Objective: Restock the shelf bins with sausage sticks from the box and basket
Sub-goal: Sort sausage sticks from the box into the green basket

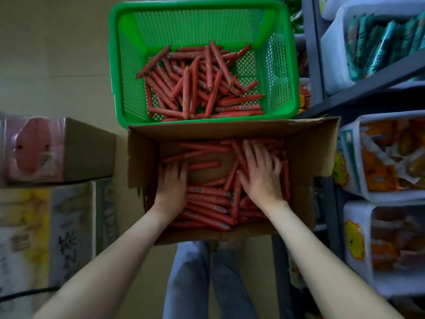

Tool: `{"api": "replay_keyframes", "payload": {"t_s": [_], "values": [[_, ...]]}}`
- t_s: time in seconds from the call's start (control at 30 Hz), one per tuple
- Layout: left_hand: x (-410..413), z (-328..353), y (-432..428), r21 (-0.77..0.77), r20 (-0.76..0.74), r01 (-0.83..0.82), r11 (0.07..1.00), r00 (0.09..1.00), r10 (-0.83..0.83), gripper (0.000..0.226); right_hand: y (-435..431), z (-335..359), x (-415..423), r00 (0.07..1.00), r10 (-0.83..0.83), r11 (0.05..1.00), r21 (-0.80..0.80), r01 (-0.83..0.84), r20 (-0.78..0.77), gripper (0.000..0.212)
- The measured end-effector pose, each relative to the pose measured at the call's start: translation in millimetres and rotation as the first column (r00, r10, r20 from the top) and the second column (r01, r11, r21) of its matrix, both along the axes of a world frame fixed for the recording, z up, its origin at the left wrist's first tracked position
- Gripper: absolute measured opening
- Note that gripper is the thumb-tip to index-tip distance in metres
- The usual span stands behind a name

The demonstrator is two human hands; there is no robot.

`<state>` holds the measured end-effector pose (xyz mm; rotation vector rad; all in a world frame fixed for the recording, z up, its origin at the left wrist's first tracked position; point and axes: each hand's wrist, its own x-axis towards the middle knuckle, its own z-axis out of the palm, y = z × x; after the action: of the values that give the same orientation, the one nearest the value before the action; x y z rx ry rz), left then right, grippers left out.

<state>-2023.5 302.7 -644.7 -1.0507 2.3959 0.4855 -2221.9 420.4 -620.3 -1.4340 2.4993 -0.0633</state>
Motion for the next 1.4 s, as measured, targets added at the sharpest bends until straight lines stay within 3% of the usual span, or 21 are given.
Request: {"api": "replay_keyframes", "payload": {"t_s": [0.07, 0.1, 0.3, 0.43, 0.53, 0.67, 0.87, 1.03, 1.17, 1.3, 1.4], "values": [[4, -10, 5, 0.023, 0.133, 0.034, 0.999, 0.990, -0.037, 0.062, 5, -16, -2, 0.964, -0.221, 0.935, 0.315, 0.166, 0.148, 0.080], [4, -12, 6, 0.038, 0.174, 0.040, 0.998, 0.984, -0.046, 0.061, 5, -22, -3, 0.942, -0.287, 0.895, 0.398, 0.200, 0.173, 0.079], [7, -19, 27, 0.051, 0.078, -0.017, 0.999, 0.997, 0.013, 0.093, -6, -29, -6, 0.893, -0.360, 0.892, 0.380, 0.245, 0.270, 0.074], [10, -17, 39, -0.009, 0.094, -0.014, 1.000, 0.995, 0.015, 0.074, -4, -31, 7, 0.839, -0.391, 0.893, 0.378, 0.245, 0.379, 0.067], [13, -14, 39, -0.016, 0.102, 0.008, 1.000, 0.995, -0.006, 0.066, 1, -31, 22, 0.856, -0.366, 0.903, 0.362, 0.232, 0.366, 0.073], [15, -8, 39, 0.009, 0.129, 0.004, 1.000, 0.992, -0.005, 0.062, 9, -31, 33, 0.878, -0.293, 0.924, 0.347, 0.159, 0.379, 0.062], [25, 1, 41, -0.048, 0.172, -0.002, 0.999, 0.985, 0.010, 0.063, 15, -20, 21, 0.971, 0.082, 0.906, 0.390, -0.166, 0.224, 0.062], [16, 5, 27, -0.077, -0.223, -0.135, 0.988, 0.968, 0.115, 0.073, -19, -18, 5, 0.957, 0.075, 0.977, 0.170, -0.126, 0.281, 0.065], [2, -8, 13, -0.079, -0.172, -0.095, 0.992, 0.982, 0.080, 0.079, -61, -34, 13, 0.946, 0.134, 0.953, 0.222, -0.205, 0.295, 0.074], [1, -17, 10, -0.063, -0.098, -0.080, 0.995, 0.992, 0.074, 0.079, -70, -48, 22, 0.982, 0.130, 0.954, 0.253, -0.162, 0.138, 0.053], [1, -20, 11, -0.074, -0.101, -0.060, 0.995, 0.993, 0.053, 0.076, -60, -48, 23, 0.973, 0.156, 0.965, 0.183, -0.187, 0.169, 0.042]]}}
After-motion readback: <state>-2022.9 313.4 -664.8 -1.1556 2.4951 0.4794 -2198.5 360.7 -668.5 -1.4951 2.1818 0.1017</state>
